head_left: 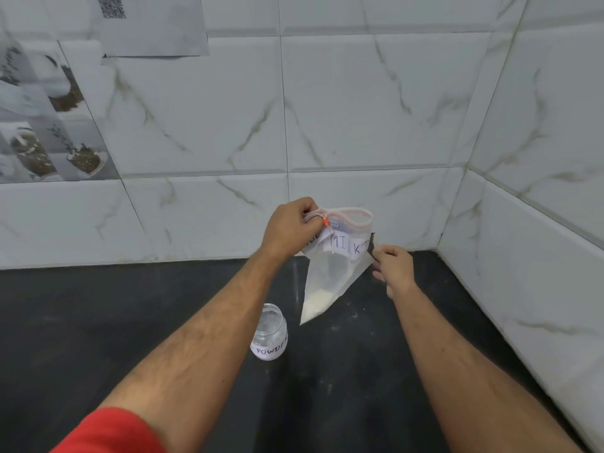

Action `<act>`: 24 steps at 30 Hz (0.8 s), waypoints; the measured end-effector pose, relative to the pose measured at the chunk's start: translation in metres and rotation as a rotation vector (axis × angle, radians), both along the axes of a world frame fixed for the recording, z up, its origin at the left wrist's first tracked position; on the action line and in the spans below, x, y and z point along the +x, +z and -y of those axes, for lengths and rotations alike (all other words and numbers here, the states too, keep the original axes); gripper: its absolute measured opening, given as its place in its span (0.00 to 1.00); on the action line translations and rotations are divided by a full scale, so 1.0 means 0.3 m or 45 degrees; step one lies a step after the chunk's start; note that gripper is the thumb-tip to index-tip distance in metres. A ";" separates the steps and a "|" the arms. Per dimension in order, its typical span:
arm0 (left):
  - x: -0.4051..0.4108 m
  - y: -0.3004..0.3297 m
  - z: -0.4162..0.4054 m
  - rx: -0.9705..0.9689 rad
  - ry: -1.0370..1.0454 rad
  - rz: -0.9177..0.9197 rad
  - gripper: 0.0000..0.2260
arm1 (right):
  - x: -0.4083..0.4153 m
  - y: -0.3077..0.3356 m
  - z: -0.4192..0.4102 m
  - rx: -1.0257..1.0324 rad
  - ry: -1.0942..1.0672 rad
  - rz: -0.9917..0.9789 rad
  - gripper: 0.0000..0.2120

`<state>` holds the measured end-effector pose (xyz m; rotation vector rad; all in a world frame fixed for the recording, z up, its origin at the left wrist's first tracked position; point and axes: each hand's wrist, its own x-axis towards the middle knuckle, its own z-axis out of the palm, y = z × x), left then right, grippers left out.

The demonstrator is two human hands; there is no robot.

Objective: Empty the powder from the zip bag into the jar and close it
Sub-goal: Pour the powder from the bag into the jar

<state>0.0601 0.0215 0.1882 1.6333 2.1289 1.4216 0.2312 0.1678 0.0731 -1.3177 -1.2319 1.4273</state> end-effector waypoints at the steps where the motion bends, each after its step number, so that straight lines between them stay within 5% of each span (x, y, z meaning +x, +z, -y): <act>1: 0.007 0.009 -0.007 -0.019 0.024 -0.050 0.06 | 0.002 0.009 0.021 0.050 -0.055 0.017 0.15; 6: 0.036 0.033 -0.029 -0.108 0.176 -0.217 0.09 | 0.016 0.051 0.204 0.123 0.032 -0.197 0.07; 10: 0.053 0.050 -0.047 -0.124 0.277 -0.278 0.07 | 0.018 0.048 0.357 -0.197 0.396 -0.623 0.23; 14: 0.074 0.079 -0.061 -0.095 0.325 -0.250 0.08 | -0.055 -0.004 0.432 -0.518 0.777 -0.544 0.41; 19: 0.088 0.116 -0.057 -0.036 0.246 -0.071 0.08 | -0.192 -0.054 0.452 -0.958 0.535 -0.938 0.54; 24: 0.018 0.102 0.016 -0.035 0.064 0.277 0.09 | -0.255 -0.079 0.407 -1.014 0.283 -1.479 0.61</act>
